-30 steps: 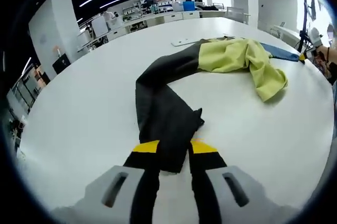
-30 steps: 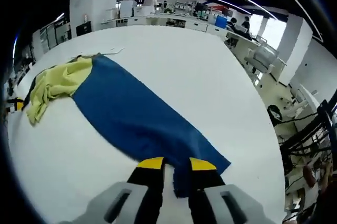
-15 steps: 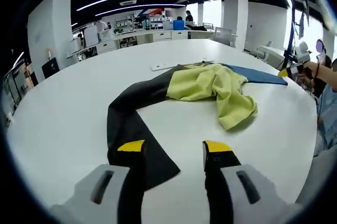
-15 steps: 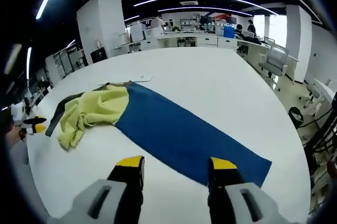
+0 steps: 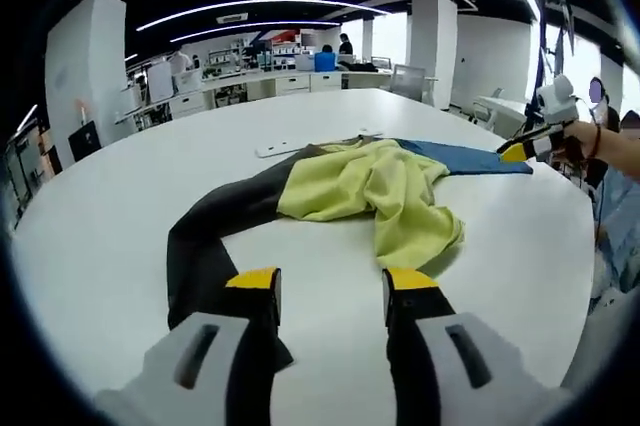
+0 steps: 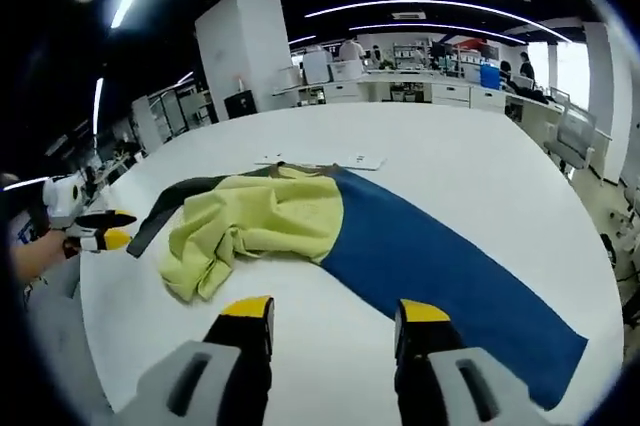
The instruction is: Fold the garment on the visible template until the final outline fits inside the template.
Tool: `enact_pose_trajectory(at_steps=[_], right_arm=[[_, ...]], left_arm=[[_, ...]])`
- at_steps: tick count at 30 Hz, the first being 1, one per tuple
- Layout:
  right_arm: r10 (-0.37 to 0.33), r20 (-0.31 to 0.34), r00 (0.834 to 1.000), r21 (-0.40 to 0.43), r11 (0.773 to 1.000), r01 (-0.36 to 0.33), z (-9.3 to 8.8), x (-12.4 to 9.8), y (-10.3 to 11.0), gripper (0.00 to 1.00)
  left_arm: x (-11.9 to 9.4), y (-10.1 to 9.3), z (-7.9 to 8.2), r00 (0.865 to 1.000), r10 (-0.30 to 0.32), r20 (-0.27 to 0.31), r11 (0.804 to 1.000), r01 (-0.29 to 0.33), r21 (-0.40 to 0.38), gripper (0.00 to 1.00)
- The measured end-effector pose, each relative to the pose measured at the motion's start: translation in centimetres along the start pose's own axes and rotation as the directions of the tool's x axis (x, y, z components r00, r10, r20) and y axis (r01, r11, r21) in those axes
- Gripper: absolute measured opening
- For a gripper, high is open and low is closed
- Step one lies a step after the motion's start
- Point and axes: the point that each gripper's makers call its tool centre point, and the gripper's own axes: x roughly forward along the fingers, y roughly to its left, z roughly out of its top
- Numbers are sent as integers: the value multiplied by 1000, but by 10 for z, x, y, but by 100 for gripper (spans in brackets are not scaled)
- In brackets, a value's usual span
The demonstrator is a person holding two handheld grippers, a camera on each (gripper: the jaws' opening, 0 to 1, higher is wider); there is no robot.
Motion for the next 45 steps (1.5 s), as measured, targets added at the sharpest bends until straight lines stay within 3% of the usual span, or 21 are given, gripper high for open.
enact_pose_trajectory(at_steps=[6, 9, 22, 37, 45], right_arm=[[81, -15, 997, -75, 994, -82, 1, 19, 23, 40], [109, -32, 994, -104, 988, -112, -2, 29, 33, 38], [216, -36, 976, -210, 953, -219, 2, 69, 66, 29], [273, -42, 961, -289, 917, -274, 12, 98, 85, 18], [254, -65, 965, -304, 916, -262, 7, 107, 87, 0]], left_arm=[[11, -12, -1, 1000, -19, 3, 999, 19, -34, 34], [18, -20, -2, 999, -42, 14, 993, 44, -107, 32], [45, -30, -5, 997, -80, -2, 989, 79, -128, 29], [68, -47, -20, 987, -135, -88, 988, 127, -81, 20], [72, -50, -23, 984, -152, -95, 984, 142, -105, 6]])
